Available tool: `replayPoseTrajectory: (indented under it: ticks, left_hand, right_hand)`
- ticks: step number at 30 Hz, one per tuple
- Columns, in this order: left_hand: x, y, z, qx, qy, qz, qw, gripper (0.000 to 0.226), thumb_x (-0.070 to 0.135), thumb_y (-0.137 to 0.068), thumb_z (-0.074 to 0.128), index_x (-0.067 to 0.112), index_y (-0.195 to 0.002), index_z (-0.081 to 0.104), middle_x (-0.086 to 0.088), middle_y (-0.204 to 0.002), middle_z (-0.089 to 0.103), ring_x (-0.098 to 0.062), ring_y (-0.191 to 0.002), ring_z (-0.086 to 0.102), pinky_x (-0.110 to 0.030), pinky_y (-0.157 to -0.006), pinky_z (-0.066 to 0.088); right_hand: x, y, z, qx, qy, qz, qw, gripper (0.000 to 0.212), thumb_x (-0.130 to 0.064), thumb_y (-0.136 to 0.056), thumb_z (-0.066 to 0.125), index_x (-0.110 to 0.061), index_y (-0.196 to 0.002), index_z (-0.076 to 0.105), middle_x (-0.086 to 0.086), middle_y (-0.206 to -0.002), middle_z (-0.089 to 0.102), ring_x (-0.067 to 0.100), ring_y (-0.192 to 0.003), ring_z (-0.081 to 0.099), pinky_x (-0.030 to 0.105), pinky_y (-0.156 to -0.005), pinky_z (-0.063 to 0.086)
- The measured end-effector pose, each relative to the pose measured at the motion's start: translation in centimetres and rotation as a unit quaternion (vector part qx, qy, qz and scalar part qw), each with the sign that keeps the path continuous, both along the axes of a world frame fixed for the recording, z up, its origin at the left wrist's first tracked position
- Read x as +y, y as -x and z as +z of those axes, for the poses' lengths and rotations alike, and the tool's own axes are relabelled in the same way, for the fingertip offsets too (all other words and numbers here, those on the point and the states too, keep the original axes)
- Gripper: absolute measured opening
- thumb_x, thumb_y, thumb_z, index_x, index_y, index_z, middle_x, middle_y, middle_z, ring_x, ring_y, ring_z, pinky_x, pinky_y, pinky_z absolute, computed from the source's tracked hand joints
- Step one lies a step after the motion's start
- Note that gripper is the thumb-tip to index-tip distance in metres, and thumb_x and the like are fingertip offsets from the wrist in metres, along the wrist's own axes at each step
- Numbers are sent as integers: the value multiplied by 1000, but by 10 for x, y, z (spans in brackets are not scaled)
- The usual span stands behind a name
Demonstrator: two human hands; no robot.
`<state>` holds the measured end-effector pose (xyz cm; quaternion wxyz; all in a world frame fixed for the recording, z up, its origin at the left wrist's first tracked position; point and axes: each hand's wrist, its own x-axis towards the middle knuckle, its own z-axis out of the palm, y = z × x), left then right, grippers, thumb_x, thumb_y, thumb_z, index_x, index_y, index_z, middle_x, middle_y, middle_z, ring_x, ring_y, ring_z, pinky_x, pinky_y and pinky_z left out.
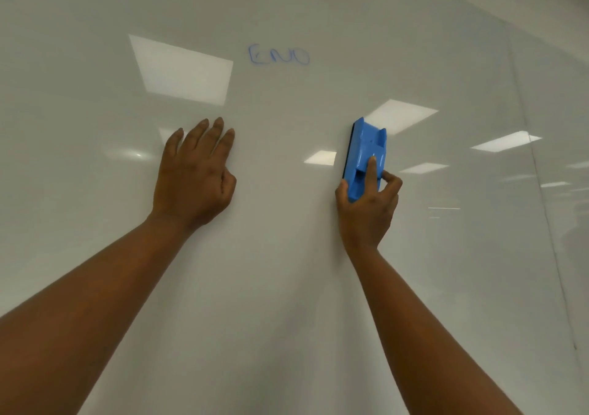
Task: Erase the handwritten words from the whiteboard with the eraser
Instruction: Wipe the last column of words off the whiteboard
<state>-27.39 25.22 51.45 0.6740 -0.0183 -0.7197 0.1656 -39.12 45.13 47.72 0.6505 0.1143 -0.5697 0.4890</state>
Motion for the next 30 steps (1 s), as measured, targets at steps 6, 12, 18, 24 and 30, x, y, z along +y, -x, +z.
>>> replayPoseTrajectory:
  ticks: [6, 12, 18, 24, 30]
  left_hand:
    - [-8, -7, 19, -3, 40, 8, 999, 55, 19, -80, 32, -1, -127, 54, -22, -130, 53, -39, -118, 50, -51, -100, 34]
    - [-11, -2, 17, -5, 22, 13, 1000, 57, 18, -81, 36, 5, -136, 46, -17, -141, 45, -34, -131, 40, -51, -110, 22]
    - [-14, -1, 16, 0, 18, 16, 1000, 57, 20, -82, 35, 7, -137, 46, -17, -143, 43, -31, -133, 38, -50, -112, 20]
    - [-13, -1, 16, 5, 13, 9, 1000, 56, 20, -83, 36, 8, -137, 46, -15, -144, 43, -30, -134, 37, -50, -111, 21]
    - [-13, -1, 15, 5, 12, 14, 1000, 58, 23, -83, 28, 9, -136, 47, -14, -143, 44, -29, -133, 39, -50, -111, 23]
  right_hand:
    - [-6, 2, 38, -21, -20, -41, 999, 63, -33, -87, 56, -19, -142, 30, 12, -130, 36, 24, -105, 43, 24, -73, 36]
    - [-18, -9, 85, -8, -51, -35, 998, 64, -32, -86, 55, -17, -142, 28, 13, -131, 32, 25, -107, 41, 24, -73, 35]
    - [-45, -27, 118, 15, -86, -26, 996, 63, -30, -86, 54, -17, -142, 27, 13, -134, 30, 26, -108, 41, 27, -76, 41]
    - [-51, -28, 123, 56, -137, -36, 988, 64, -30, -85, 55, -20, -143, 28, 12, -134, 31, 26, -109, 39, 25, -73, 37]
    - [-42, -25, 133, 25, -102, -23, 994, 59, -28, -86, 54, -19, -140, 30, 13, -134, 29, 28, -108, 39, 34, -81, 47]
